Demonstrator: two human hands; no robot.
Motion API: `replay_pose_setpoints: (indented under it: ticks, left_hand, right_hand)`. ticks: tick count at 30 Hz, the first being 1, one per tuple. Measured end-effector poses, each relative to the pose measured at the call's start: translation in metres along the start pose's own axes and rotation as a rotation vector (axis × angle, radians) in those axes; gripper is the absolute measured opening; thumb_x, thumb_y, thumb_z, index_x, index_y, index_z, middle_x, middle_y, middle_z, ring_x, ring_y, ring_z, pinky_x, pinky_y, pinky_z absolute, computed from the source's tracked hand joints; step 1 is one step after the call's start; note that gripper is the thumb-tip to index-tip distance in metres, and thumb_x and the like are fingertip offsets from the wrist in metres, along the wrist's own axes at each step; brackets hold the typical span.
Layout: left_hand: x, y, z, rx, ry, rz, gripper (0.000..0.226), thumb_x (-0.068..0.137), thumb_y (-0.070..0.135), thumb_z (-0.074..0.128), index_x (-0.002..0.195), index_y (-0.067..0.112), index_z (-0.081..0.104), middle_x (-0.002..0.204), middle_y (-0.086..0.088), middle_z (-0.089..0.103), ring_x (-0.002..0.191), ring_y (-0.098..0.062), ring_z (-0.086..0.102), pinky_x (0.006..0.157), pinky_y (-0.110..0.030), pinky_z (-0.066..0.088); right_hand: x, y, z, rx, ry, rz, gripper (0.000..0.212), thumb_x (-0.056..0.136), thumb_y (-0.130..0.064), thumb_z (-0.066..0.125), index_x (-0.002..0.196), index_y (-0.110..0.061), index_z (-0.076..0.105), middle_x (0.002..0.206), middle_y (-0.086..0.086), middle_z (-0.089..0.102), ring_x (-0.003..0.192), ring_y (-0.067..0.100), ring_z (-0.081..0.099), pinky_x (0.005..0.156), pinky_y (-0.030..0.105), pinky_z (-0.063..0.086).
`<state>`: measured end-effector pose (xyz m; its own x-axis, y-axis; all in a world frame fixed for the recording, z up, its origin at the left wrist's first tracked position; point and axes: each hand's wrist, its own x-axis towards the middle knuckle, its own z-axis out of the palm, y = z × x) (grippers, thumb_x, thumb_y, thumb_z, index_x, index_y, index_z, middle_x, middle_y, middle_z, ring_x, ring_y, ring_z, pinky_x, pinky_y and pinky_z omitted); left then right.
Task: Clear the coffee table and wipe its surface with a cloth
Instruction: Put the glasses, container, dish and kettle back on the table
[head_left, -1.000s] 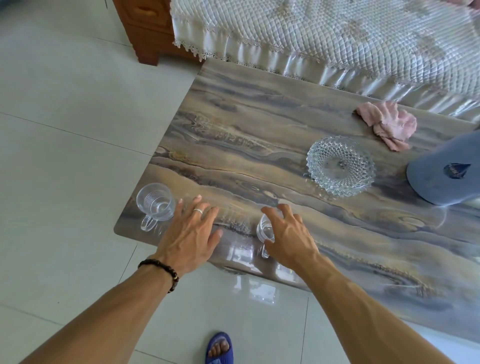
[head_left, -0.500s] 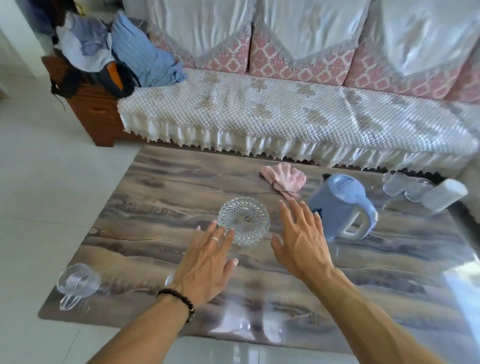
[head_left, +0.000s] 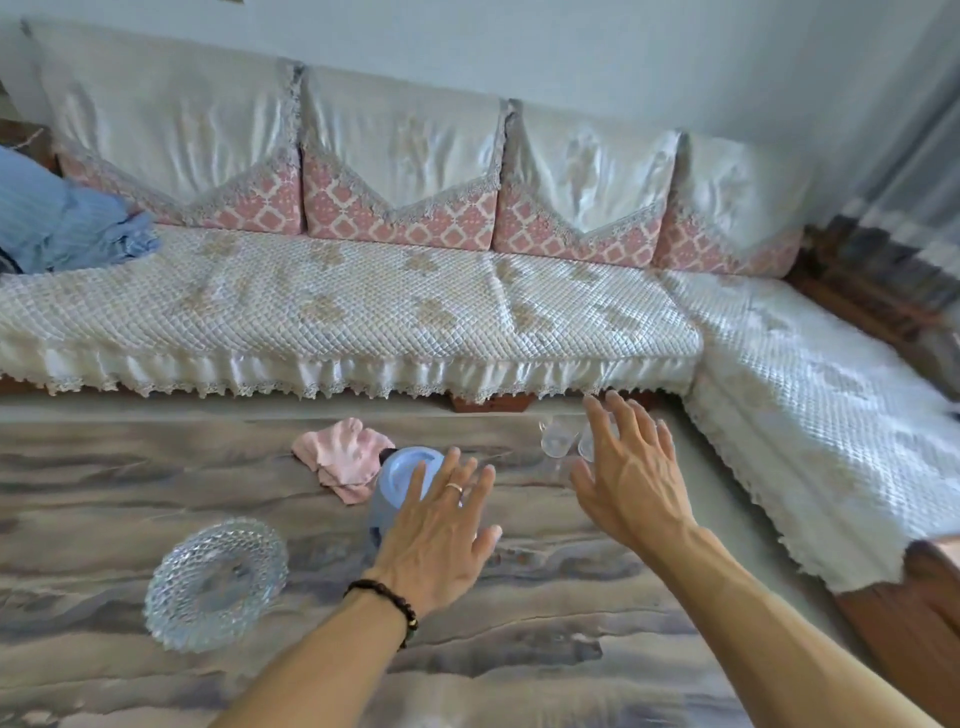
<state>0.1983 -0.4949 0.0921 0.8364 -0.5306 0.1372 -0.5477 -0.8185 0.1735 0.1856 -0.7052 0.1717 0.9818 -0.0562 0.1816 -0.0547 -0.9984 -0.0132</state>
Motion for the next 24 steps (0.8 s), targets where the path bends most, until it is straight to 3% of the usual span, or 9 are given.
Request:
replay_pose_setpoints:
  ticks: [5,10,15,24]
  left_hand:
    - [0.107,0.016,0.051,0.009,-0.041,0.041,0.062,0.087,0.048,0.033,0.134,0.011,0.051,0.132,-0.010,0.058,0.130,-0.030,0.047,0.101,-0.053,0.041]
    - [0.183,0.030,0.103,-0.021,-0.150,0.065,0.067,0.097,0.047,0.033,0.152,0.017,0.010,0.158,-0.007,0.016,0.147,-0.025,0.003,0.119,-0.047,0.003]
    - [0.256,0.039,0.149,-0.033,-0.218,0.026,0.071,0.096,0.047,0.038,0.152,0.018,0.006,0.159,-0.009,0.014,0.146,-0.026,0.009,0.119,-0.045,0.011]
    - [0.371,0.057,0.243,-0.043,-0.261,-0.082,0.080,0.092,0.044,0.052,0.150,0.016,0.006,0.159,-0.010,0.010,0.134,-0.027,0.036,0.104,-0.039,0.038]
  right_hand:
    - [0.060,0.079,0.038,-0.003,-0.075,0.078,0.071,0.090,-0.036,0.056,0.151,-0.015,0.027,0.155,0.013,0.031,0.141,0.034,0.030,0.117,0.048,0.024]
    - [0.104,0.147,0.092,0.016,-0.165,0.137,0.072,0.087,-0.032,0.058,0.150,-0.015,0.028,0.153,0.010,0.032,0.138,0.032,0.033,0.115,0.043,0.026]
    - [0.157,0.207,0.152,0.027,-0.248,0.148,0.072,0.089,-0.032,0.059,0.150,-0.017,0.025,0.153,0.009,0.032,0.139,0.030,0.031,0.116,0.040,0.024]
    - [0.255,0.264,0.279,-0.120,-0.426,-0.103,0.076,0.090,-0.056,0.051,0.151,-0.021,0.022,0.149,0.006,0.038,0.138,0.029,0.036,0.120,0.051,0.011]
